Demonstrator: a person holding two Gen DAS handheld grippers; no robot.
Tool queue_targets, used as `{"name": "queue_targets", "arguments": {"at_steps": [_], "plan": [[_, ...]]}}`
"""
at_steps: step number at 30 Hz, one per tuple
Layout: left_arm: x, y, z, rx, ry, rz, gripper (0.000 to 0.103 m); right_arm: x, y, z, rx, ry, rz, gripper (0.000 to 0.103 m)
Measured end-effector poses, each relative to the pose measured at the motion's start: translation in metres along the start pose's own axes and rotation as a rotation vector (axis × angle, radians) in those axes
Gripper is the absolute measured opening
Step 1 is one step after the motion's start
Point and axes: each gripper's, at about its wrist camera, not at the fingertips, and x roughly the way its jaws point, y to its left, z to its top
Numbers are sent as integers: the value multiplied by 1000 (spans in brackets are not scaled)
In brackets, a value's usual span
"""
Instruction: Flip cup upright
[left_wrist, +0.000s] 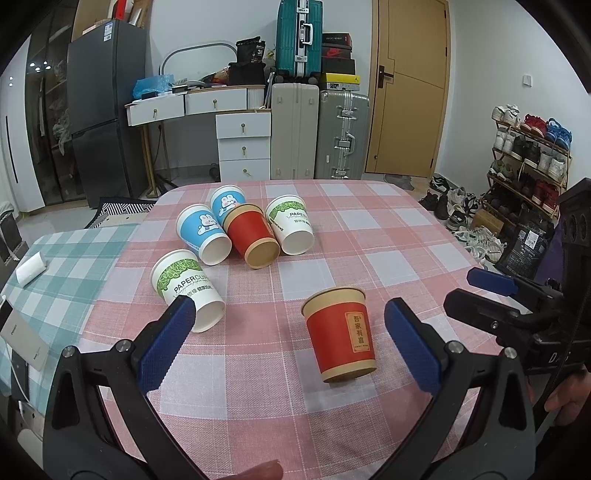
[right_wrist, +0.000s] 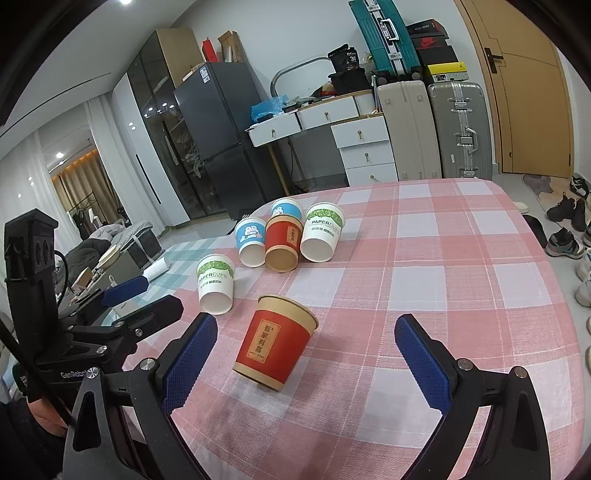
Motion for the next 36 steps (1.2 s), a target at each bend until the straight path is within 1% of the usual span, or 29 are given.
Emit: {"name": "queue_targets", "arguments": {"at_steps": [6, 12, 16, 19, 22, 25, 29, 30, 31, 32, 33, 34, 35, 36], "plan": [[1, -2, 0, 0, 9, -2, 102, -2, -7, 0, 23, 1, -8, 99], [12, -12, -1, 17, 37, -18, 102, -9, -17, 2, 40, -12, -21, 99], [41, -20, -1, 13, 99, -32, 102, -14, -26, 2, 52, -23, -20, 99], [66, -28, 0, 14, 162, -55, 102, -14, -33, 2, 71, -15, -6, 99], [89, -37, -1, 11, 206, -72, 102, -13, -38, 1, 86, -2, 13, 99], [113, -45, -2, 6, 253, -59, 102, -13, -42, -1, 97, 5, 21, 99], [136, -44, -7, -44, 323, -69, 101, -15, -47, -1, 121, 3, 36, 99], [141, -43, -9, -58, 340, -73, 100, -16, -47, -1, 124, -1, 42, 99], [145, -43, -10, -69, 355, -81, 95, -18, -48, -1, 126, -9, 54, 99], [148, -43, -12, -72, 368, -86, 87, -19, -48, -1, 126, -14, 59, 99], [148, -43, -14, -69, 382, -92, 83, -20, -48, -2, 123, -18, 53, 99], [149, -44, -15, -62, 391, -98, 70, -22, -48, -2, 118, -21, 44, 99], [149, -44, -16, -56, 394, -103, 62, -23, -48, -3, 116, -24, 37, 99], [146, -44, -16, -57, 389, -104, 62, -23, -49, -3, 115, -27, 29, 99]]}}
